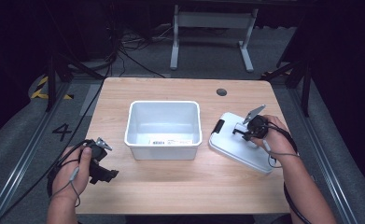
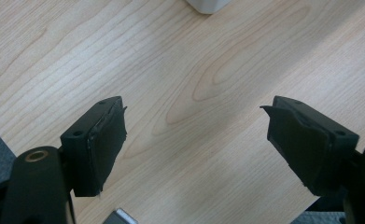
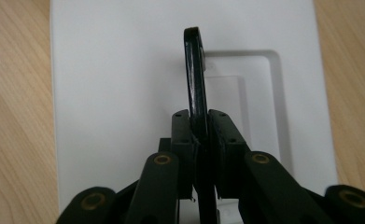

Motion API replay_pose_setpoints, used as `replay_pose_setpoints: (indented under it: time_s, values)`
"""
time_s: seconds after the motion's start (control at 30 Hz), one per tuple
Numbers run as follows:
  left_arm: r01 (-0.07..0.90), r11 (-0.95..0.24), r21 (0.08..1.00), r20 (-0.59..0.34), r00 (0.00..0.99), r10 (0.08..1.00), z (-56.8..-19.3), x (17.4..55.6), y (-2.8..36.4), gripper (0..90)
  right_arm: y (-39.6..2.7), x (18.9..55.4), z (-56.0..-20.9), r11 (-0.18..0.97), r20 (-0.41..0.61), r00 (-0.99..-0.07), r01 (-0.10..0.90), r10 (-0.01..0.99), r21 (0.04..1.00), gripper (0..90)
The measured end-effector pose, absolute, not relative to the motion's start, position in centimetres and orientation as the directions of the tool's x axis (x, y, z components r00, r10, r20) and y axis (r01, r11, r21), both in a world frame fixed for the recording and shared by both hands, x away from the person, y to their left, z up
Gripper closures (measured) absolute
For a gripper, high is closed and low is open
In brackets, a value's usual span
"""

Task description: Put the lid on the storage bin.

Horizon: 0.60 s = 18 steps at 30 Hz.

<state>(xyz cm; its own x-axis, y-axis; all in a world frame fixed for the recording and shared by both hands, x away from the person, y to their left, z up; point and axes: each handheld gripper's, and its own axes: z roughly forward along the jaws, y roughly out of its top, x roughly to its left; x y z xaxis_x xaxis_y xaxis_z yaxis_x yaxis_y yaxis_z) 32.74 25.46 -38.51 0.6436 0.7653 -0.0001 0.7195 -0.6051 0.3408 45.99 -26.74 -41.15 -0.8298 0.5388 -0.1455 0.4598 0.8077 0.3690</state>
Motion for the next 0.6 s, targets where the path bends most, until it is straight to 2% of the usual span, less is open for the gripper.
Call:
replay_pose_setpoints:
  time_s: [0.13,0.6]
  values:
    - [0.715,-0.606,0.348,-0.001,0.647,0.762,-38.4,32.7,25.5,20.3,-26.5,46.4,-40.5,0.843,-0.182,-0.841,0.446,0.51,0.301,84.3]
    - [0.717,-0.607,0.343,-0.011,0.649,0.761,-38.6,34.2,25.9,20.1,-26.4,46.1,-37.1,0.838,-0.172,-0.841,0.449,0.514,0.309,84.5]
